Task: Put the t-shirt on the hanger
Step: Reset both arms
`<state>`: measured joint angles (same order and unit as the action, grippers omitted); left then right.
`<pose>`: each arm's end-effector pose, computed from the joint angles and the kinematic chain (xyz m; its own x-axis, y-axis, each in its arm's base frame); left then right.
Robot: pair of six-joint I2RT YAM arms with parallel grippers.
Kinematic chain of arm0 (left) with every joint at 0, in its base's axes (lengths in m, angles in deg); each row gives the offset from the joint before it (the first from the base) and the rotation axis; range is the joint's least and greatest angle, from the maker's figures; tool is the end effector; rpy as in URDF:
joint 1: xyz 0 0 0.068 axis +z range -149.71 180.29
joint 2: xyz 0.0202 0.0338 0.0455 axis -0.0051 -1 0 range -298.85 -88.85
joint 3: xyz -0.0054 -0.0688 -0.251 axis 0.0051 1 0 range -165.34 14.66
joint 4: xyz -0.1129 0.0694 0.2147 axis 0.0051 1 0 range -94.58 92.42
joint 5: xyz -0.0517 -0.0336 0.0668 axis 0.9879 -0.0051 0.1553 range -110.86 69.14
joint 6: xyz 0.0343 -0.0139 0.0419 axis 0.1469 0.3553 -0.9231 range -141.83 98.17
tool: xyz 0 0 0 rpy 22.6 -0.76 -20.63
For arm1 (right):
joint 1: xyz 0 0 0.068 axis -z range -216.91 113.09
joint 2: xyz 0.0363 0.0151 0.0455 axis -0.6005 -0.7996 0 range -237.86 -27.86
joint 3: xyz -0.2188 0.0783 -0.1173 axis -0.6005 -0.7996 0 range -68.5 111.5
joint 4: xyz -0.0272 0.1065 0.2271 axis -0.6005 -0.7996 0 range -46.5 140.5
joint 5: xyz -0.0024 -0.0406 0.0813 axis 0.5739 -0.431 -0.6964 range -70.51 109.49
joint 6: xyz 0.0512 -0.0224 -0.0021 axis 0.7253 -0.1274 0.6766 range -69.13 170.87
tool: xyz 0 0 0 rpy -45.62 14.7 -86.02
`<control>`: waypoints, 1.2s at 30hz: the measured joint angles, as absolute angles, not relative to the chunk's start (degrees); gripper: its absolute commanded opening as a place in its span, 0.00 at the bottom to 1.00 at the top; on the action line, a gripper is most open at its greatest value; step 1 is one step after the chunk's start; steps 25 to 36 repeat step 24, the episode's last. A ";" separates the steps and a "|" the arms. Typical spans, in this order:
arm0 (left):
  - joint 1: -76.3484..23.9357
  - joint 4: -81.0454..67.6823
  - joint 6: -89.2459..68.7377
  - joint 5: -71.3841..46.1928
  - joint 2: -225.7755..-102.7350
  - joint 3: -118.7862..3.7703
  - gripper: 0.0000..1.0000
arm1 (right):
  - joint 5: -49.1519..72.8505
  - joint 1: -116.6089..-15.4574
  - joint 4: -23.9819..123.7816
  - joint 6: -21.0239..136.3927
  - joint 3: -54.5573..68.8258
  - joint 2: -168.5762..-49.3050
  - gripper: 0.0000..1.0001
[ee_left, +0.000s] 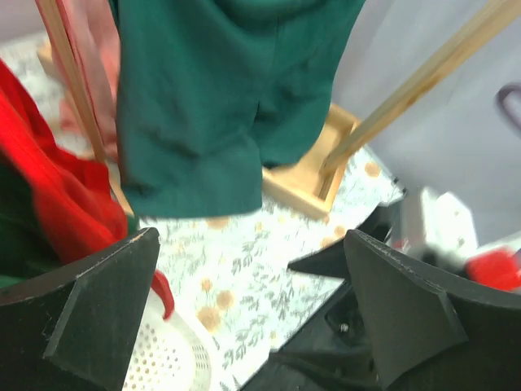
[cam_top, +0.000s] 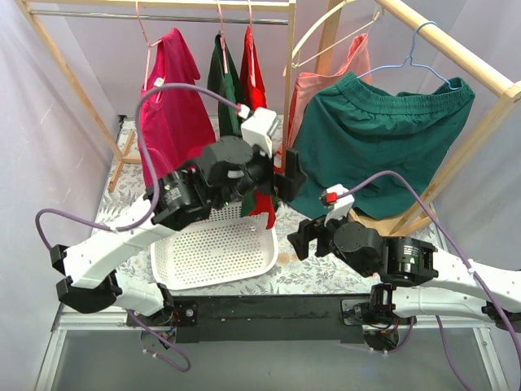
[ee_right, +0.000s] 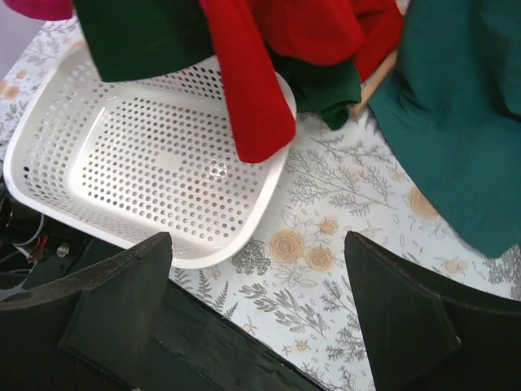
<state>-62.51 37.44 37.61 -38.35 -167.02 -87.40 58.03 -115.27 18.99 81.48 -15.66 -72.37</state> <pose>0.1313 -0.2301 0.4749 -0.6904 -0.4535 -0.5636 0.2424 0.5891 -0.7708 0.0560 0.1525 0.3420 -0.3996 0.0342 -0.9160 -0.5195 0.8148 0.2571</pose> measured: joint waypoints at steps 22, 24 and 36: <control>-69.94 35.54 65.41 -43.93 -154.69 -42.33 0.98 | 60.07 -115.23 9.46 101.74 -26.31 -68.46 0.95; -69.94 36.31 66.15 -44.84 -154.65 -42.33 0.98 | 59.89 -115.23 9.46 101.81 -26.31 -68.46 0.95; -69.94 36.31 66.15 -44.84 -154.65 -42.33 0.98 | 59.89 -115.23 9.46 101.81 -26.31 -68.46 0.95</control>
